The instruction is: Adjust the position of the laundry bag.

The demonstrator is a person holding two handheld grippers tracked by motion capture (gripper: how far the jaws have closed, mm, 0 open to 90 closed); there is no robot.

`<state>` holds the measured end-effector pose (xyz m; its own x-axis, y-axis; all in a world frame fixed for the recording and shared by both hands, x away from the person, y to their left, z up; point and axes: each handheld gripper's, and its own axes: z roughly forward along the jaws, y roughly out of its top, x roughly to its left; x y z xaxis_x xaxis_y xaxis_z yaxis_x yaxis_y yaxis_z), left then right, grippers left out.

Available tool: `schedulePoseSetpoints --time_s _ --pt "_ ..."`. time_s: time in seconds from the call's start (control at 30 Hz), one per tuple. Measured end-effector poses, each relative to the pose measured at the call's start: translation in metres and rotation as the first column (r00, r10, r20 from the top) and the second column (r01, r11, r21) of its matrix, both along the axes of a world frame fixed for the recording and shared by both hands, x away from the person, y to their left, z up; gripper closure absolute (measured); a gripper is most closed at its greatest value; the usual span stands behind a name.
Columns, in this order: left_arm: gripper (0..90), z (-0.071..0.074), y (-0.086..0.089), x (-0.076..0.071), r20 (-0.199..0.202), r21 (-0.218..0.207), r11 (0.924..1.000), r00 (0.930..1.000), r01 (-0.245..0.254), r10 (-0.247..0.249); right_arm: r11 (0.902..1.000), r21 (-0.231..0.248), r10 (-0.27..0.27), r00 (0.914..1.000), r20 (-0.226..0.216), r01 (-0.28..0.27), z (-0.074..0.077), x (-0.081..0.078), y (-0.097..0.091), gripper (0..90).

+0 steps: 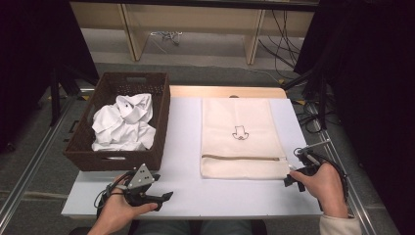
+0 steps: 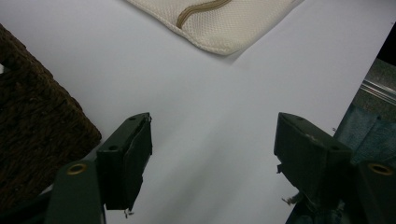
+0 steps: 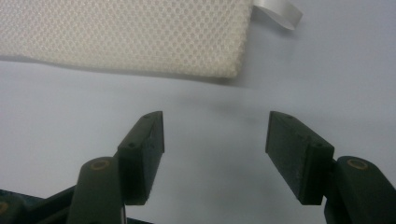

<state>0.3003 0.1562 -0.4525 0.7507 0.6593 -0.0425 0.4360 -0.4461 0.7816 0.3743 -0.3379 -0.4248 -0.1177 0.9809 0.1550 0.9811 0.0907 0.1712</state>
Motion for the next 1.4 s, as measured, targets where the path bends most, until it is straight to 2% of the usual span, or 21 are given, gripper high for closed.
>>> schedulePoseSetpoints --time_s 0.03,0.07,0.13,0.2,0.23,0.3,0.47,0.5,0.53,0.7,0.73,0.87,0.9,0.97,1.0,1.03,1.07,1.23,1.27,1.3,1.4 --pt "27.7 0.0 0.0 0.0 0.0 0.0 1.0 1.0 0.0 0.0 0.9998 0.021 -0.001 1.0 -0.008 0.001 0.001 0.0 -0.001 38.5" --pt "27.6 -0.001 -0.002 0.001 -0.006 -0.017 0.9998 1.0 0.004 -0.005 0.9962 0.013 -0.086 0.9952 -0.046 0.086 0.005 -0.002 0.004 38.5" --pt "27.7 -0.001 -0.003 0.001 -0.008 -0.02 0.9998 1.0 -0.001 0.001 1.0 0.004 -0.007 1.0 0.005 0.007 0.001 0.0 -0.002 38.5" --pt "27.8 0.0 -0.004 0.001 -0.008 -0.006 1.0 1.0 -0.002 0.002 0.9983 0.012 -0.057 0.9968 -0.055 0.058 0.004 -0.001 0.0 38.6" --pt "27.8 0.001 -0.005 0.002 -0.007 0.0 1.0 1.0 -0.005 0.005 0.9999 0.0 -0.015 0.9999 -0.005 0.015 0.001 0.0 -0.003 38.7" --pt "28.3 0.002 -0.009 0.004 -0.002 -0.002 1.0 1.0 0.006 -0.006 0.9998 0.005 -0.017 0.9999 -0.002 0.017 0.0 0.001 -0.003 39.3" --pt "30.2 0.009 -0.023 0.013 0.005 -0.003 0.9989 0.9989 0.046 -0.046 0.9962 0.008 -0.086 0.9953 -0.043 0.087 0.005 0.002 0.007 41.9" --pt "30.5 0.009 -0.027 0.015 -0.006 -0.018 0.9993 0.9994 0.034 -0.034 0.9998 0.005 -0.02 0.9998 -0.004 0.02 0.004 0.004 0.002 42.7" --pt "31.0 0.011 -0.031 0.02 0.006 0.007 0.9986 0.9986 0.052 -0.052 0.9956 0.0 -0.094 0.9944 -0.049 0.094 0.008 0.004 0.009 43.6" --pt "33.8 0.011 -0.051 0.034 -0.04 0.011 0.9971 0.9964 0.075 -0.075 0.9985 -0.016 -0.053 0.9984 -0.017 0.053 0.004 0.007 0.007 47.8" --pt "35.9 0.009 -0.055 0.036 -0.056 0.005 0.9972 0.9957 0.075 -0.074 0.9935 -0.031 -0.111 0.992 -0.06 0.109 0.005 0.01 0.012 49.4" --pt "38.9 0.004 -0.072 0.055 -0.066 0.045 0.9938 0.9929 0.102 -0.099 0.9978 -0.026 -0.061 0.9981 0.011 0.061 0.0 0.018 0.007 53.6" --pt "39.7 0.003 -0.075 0.059 -0.068 0.051 0.993 0.9923 0.107 -0.103 0.9944 -0.026 -0.104 0.9941 -0.033 0.103 0.003 0.02 0.009 54.3" --pt "41.0 0.0 -0.083 0.066 -0.082 0.06 0.9925 0.9915 0.106 -0.101 0.9965 -0.024 -0.081 0.9966 -0.017 0.08 0.001 0.023 0.007 56.1" --pt "41.4 -0.002 -0.087 0.07 -0.089 0.065 0.9927 0.9915 0.101 -0.095 0.9909 -0.027 -0.133 0.99 -0.045 0.132 0.002 0.024 0.012 56.6" --pt "41.7 -0.003 -0.089 0.075 -0.064 0.079 0.9892 0.9909 0.124 -0.119 0.9957 -0.029 -0.089 0.9956 -0.032 0.088 -0.001 0.026 0.008 57.0" --pt "41.7 -0.004 -0.092 0.078 -0.075 0.089 0.9883 0.9903 0.124 -0.117 0.99 -0.031 -0.139 0.9891 -0.049 0.137 0.0 0.027 0.013 57.2" --pt "40.5 -0.012 -0.102 0.089 -0.107 0.122 0.9861 0.9892 0.113 -0.1 0.9978 -0.026 -0.061 0.9981 0.004 0.061 -0.009 0.034 0.007 59.5" --pt "40.2 -0.014 -0.103 0.09 -0.112 0.119 0.9863 0.9886 0.114 -0.101 0.9877 -0.033 -0.154 0.9866 -0.053 0.153 -0.005 0.034 0.014 59.8" --pt "40.0 -0.016 -0.105 0.092 -0.117 0.133 0.9833 0.9871 0.125 -0.11 0.9954 -0.038 -0.089 0.996 -0.012 0.088 -0.008 0.036 0.007 60.3" --pt "40.5 -0.021 -0.108 0.096 -0.116 0.159 0.9775 0.9859 0.138 -0.12 0.9871 -0.038 -0.157 0.987 -0.033 0.156 -0.008 0.038 0.009 61.9"
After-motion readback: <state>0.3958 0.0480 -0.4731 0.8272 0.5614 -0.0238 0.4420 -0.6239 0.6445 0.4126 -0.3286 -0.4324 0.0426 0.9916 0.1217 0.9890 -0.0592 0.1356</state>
